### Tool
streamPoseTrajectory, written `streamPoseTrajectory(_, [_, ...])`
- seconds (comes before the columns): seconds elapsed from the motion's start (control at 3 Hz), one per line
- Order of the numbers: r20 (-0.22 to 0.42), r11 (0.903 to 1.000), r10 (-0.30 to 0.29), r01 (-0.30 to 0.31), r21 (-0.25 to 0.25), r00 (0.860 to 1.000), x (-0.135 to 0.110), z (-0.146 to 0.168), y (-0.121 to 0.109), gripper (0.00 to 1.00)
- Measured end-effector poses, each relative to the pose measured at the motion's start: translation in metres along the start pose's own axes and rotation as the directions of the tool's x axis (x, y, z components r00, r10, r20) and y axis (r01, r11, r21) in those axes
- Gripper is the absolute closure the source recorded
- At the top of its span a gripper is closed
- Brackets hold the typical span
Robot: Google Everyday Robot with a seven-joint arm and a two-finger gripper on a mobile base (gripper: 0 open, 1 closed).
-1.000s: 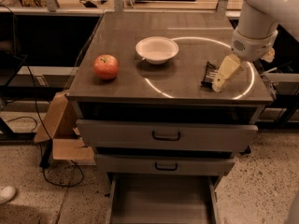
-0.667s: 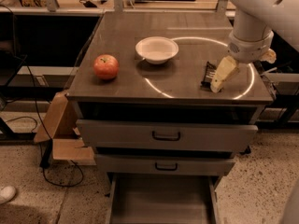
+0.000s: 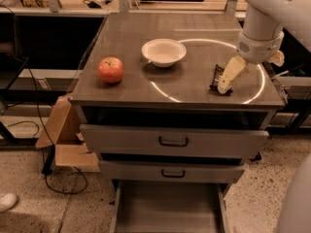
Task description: Place rxbar chocolate into bottom drawer
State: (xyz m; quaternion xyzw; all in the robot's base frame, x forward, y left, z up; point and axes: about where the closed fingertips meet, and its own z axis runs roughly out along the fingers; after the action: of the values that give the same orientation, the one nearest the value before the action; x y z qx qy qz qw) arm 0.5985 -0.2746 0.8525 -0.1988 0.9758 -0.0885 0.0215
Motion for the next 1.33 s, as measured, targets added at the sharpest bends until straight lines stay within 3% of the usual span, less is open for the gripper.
streamPoseTrajectory(0.33, [0.026, 0.9987, 0.002, 0.000, -0.051, 1.000, -0.020, -0.011, -0.002, 0.00])
streamPoseTrajectory(0.67, [0.045, 0.9985, -0.006, 0.008, -0.054, 0.999, -0.026, -0.010, -0.003, 0.00])
streamPoseTrajectory(1.0, [0.056, 0.9965, -0.023, 0.027, -0.079, 0.998, -0.013, -0.017, -0.014, 0.00])
streamPoseTrajectory(1.33, [0.105, 0.9924, -0.070, 0.080, -0.094, 0.992, -0.001, -0.026, -0.024, 0.00])
